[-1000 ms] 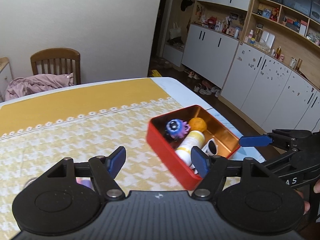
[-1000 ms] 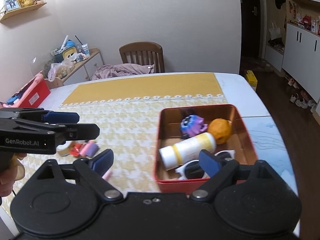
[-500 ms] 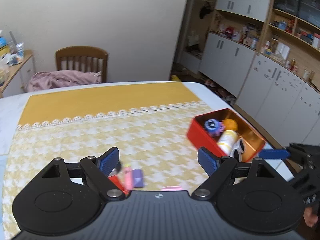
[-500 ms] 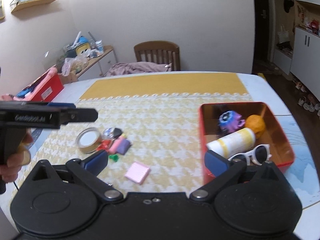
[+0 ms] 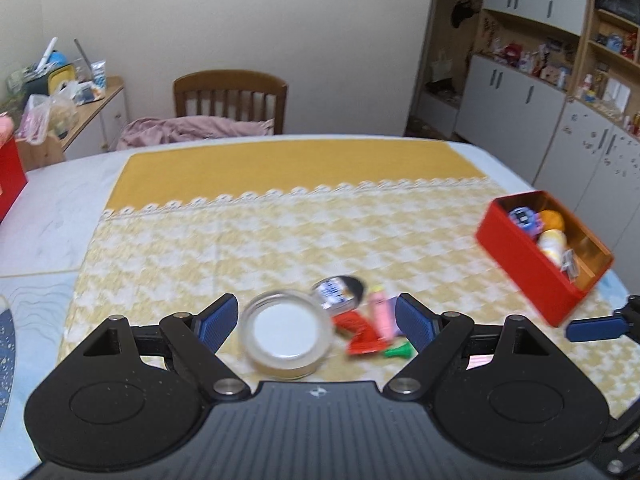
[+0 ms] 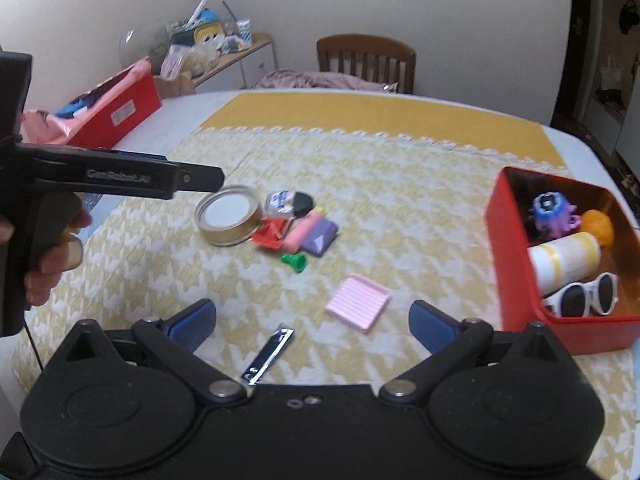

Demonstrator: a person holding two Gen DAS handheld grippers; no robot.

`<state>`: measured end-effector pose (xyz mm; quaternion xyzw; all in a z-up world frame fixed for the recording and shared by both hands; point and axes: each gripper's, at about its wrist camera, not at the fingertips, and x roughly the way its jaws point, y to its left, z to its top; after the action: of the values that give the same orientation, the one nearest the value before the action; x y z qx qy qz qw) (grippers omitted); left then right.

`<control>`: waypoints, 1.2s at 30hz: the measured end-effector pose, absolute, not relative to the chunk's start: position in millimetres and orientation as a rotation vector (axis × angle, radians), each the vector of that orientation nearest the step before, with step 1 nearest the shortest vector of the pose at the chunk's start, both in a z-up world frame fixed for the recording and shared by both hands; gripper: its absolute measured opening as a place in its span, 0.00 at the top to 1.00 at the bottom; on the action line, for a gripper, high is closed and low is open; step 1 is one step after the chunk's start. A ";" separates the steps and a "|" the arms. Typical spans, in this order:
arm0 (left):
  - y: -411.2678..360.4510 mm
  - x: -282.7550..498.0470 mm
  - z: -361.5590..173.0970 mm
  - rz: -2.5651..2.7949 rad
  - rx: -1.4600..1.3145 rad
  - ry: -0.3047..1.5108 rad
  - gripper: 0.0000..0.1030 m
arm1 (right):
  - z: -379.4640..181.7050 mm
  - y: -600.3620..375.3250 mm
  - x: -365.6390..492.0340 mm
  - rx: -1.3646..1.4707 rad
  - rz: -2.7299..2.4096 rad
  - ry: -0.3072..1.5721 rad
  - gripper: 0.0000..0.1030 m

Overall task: Organize rigid objects
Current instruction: 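Grasp the nail clipper with the right tool while the left tool grasps the round tin lid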

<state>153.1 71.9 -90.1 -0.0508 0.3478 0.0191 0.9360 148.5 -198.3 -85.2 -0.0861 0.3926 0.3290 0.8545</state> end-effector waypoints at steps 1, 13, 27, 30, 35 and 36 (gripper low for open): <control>75.4 153.8 -94.2 0.043 -0.104 0.713 0.17 | -87.6 -194.2 148.7 -0.189 0.693 0.832 0.00; 82.9 174.8 -137.2 0.020 -0.046 0.776 0.17 | -118.7 -160.2 148.5 -0.228 0.707 0.940 0.06; 87.7 193.8 -160.7 0.037 -0.043 0.809 0.17 | -134.3 -146.8 152.2 -0.189 0.664 1.007 0.41; 88.0 198.1 -162.9 0.046 -0.050 0.810 0.17 | -136.2 -142.5 150.0 -0.212 0.663 1.013 0.51; 86.3 202.0 -164.8 0.056 -0.039 0.800 0.17 | -136.8 -140.7 150.1 -0.223 0.648 1.006 0.60; 86.0 202.0 -165.3 0.055 -0.034 0.797 0.17 | -137.1 -141.0 150.8 -0.220 0.646 1.006 0.61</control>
<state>202.0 86.0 -165.3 -0.0167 0.3879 0.0266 0.9212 150.8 -141.0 -137.1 -0.1035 0.4727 0.3034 0.8209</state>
